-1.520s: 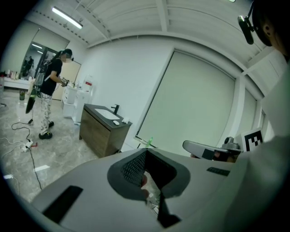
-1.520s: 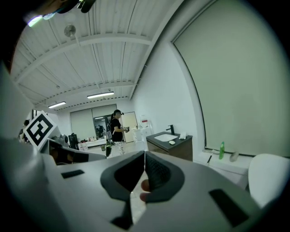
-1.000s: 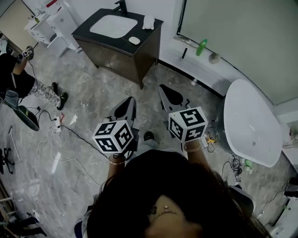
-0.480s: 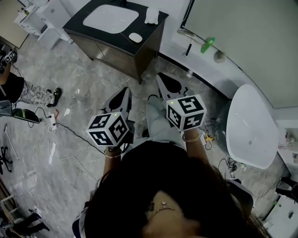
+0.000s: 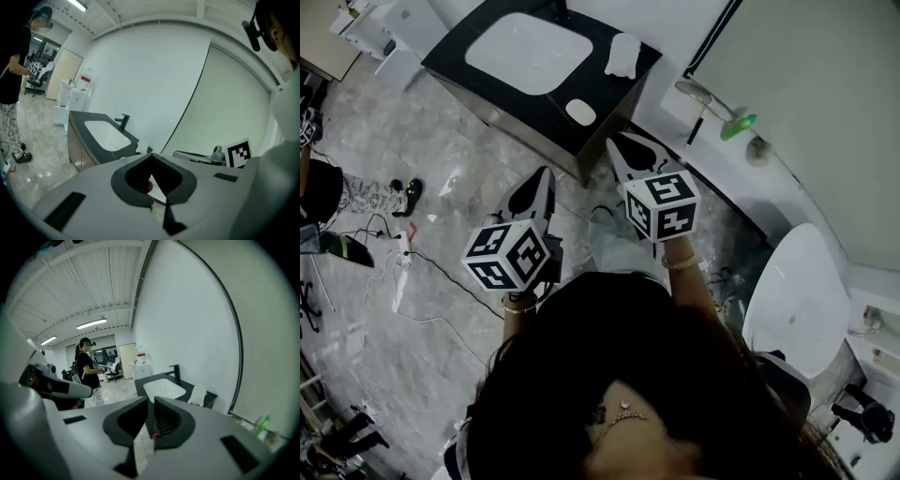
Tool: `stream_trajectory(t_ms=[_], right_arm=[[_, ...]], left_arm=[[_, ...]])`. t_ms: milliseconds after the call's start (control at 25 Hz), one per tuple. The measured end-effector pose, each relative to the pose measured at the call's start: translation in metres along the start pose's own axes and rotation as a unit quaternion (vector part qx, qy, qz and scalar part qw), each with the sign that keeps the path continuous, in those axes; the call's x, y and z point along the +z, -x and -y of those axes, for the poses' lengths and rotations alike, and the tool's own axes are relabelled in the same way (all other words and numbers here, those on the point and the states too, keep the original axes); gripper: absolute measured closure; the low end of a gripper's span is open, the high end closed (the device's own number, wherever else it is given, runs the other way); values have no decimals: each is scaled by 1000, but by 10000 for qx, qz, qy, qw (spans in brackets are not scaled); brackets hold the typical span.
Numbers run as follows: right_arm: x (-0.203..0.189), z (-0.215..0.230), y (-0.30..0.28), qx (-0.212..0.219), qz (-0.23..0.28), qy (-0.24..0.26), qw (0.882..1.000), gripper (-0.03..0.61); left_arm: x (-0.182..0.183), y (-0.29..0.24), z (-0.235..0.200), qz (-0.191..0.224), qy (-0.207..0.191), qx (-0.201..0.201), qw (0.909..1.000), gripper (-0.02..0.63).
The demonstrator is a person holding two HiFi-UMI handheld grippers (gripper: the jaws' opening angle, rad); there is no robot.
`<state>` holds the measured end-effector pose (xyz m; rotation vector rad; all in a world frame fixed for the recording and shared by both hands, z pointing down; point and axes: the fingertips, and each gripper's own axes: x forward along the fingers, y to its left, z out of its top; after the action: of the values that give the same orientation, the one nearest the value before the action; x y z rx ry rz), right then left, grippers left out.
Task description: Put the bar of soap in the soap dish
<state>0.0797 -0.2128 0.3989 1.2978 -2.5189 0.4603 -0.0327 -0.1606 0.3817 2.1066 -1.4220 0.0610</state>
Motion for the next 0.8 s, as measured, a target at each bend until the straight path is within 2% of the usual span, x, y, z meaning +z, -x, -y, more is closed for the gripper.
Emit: stream_trajectory(t_ms=[80, 160, 320, 480, 640, 800], right_arm=[[3, 21, -35, 32, -198, 71, 9998, 548], [1, 40, -71, 136, -423, 95, 9990, 500], [-15, 60, -129, 465, -995, 212, 9937, 459], [-33, 64, -183, 817, -1622, 399, 9826, 405], [-59, 73, -221, 986, -2125, 480, 9710, 335], [-87, 70, -252, 1132, -2704, 591, 9542, 302]], left_arm=[[13, -26, -12, 3, 102, 93, 9999, 618], [26, -53, -25, 12, 175, 209, 9996, 618], [42, -84, -45, 38, 380, 482, 9981, 618], [56, -92, -74, 93, 614, 772, 9951, 618], [59, -90, -102, 136, 789, 1082, 9909, 618], [73, -90, -131, 212, 883, 1212, 9885, 618]])
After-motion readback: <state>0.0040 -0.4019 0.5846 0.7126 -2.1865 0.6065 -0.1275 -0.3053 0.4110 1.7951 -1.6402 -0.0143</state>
